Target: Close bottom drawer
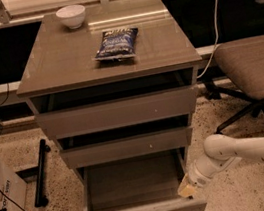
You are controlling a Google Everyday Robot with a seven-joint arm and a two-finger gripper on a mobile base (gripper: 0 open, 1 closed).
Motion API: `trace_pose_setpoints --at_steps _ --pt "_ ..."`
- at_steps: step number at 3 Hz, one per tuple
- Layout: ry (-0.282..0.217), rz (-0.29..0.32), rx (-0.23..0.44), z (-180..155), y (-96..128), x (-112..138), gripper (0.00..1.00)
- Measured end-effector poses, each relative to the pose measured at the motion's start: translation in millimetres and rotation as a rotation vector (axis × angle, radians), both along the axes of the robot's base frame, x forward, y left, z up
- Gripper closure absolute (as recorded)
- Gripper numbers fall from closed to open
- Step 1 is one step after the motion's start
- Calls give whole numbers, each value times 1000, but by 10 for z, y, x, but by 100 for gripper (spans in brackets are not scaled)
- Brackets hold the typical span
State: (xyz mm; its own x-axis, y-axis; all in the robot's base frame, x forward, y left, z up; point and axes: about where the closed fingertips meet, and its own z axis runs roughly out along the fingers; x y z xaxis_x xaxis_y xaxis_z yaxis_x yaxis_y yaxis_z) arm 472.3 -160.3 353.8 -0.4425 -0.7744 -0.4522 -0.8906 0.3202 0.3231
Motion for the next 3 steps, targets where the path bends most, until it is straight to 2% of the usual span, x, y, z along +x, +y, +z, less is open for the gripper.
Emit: trace_pose_setpoints --at_steps 3 --pt "130 -16 -8 -745 102 -314 100"
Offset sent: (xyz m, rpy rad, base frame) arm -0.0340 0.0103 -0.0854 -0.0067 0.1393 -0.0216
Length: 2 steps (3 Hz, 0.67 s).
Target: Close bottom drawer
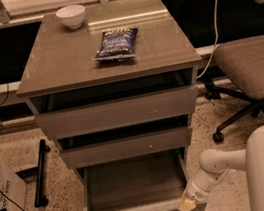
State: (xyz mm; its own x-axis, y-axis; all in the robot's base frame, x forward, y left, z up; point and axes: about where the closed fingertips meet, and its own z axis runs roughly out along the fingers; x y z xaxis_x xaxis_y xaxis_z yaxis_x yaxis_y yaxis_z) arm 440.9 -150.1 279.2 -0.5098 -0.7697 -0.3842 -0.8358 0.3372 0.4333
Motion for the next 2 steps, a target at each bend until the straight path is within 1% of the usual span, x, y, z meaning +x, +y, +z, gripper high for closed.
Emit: trace_pose_setpoints --at_steps 1,2 --pt "44 -23 0 -233 -24 -103 100" --pt "63 -54 2 -439 -54 -124 100"
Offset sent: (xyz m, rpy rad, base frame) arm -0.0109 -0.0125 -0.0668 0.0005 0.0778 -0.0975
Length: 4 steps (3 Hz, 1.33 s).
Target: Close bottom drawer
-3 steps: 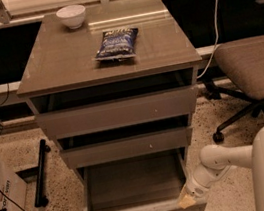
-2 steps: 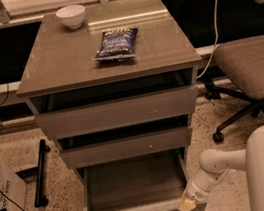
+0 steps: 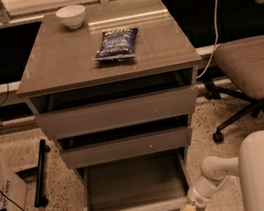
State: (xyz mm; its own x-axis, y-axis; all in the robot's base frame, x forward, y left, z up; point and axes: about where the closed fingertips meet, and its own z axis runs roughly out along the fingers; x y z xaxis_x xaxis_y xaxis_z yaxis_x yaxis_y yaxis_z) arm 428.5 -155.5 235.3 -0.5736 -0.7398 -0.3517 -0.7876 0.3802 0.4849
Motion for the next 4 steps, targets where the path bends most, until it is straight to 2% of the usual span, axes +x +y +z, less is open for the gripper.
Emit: trace_pose_setpoints --at_steps 1,2,3,4 --pt "1 -37 8 -174 -54 61 100" --pt "-10 -107 32 -389 -142 186 100" --pt "-16 -109 32 -393 -138 193 100" --pt "-110 -141 33 -446 -74 300 100"
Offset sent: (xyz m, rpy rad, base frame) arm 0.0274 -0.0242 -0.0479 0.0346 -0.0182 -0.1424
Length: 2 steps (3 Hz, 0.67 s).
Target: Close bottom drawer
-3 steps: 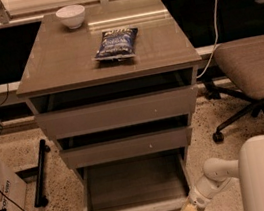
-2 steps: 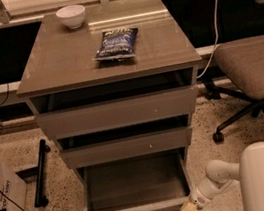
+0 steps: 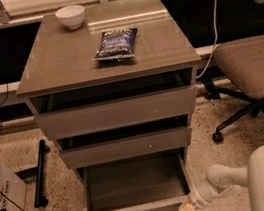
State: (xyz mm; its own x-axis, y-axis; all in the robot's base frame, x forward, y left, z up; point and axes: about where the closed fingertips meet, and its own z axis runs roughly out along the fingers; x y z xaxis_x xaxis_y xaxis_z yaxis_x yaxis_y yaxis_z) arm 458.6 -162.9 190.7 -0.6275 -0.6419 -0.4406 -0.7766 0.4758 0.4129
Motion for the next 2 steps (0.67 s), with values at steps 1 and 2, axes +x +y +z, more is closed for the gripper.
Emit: trace_pose_setpoints --at_steps 1,2 --pt "-89 7 -8 -27 111 173 100" --pt "-227 30 -38 -83 287 612 100"
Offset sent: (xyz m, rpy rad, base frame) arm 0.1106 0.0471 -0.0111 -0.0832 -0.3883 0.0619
